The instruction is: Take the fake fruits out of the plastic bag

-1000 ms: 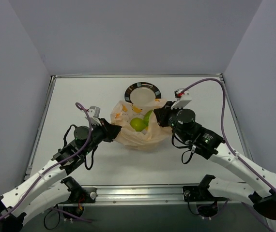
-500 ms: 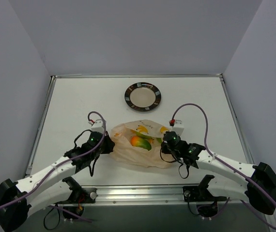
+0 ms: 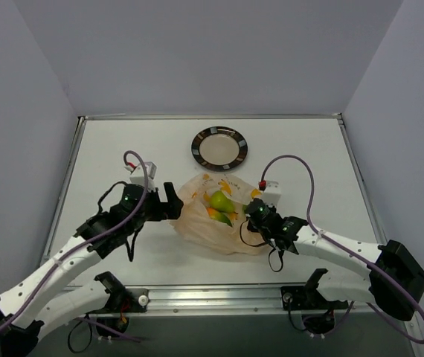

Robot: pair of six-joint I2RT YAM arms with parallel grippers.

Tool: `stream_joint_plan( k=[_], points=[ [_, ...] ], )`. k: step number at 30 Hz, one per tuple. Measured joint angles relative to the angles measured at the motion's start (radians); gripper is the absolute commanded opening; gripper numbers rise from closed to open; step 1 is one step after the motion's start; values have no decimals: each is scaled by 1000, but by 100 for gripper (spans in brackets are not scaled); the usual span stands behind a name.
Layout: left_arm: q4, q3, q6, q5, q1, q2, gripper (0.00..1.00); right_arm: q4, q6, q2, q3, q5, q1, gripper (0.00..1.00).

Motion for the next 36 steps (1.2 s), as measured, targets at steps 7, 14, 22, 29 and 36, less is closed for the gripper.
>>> stream_joint_plan(
  k=[7,14,22,29,36],
  points=[
    [-246,184,5,35,0,-141,47,0,-15,5,4,15,0,2],
    [-207,261,-7,127,-143,-33,49,4,-35,5,4,17,0,2],
    [-45,200,-45,31,-250,237,83,46,-63,2,3,-8,-1,2],
    [73,89,-65,-84,-249,385,84,69,-74,1,-4,-22,-8,2],
    [284,-55,-93,-121,-249,486,25,98,-87,6,-19,-45,-40,2]
  ],
)
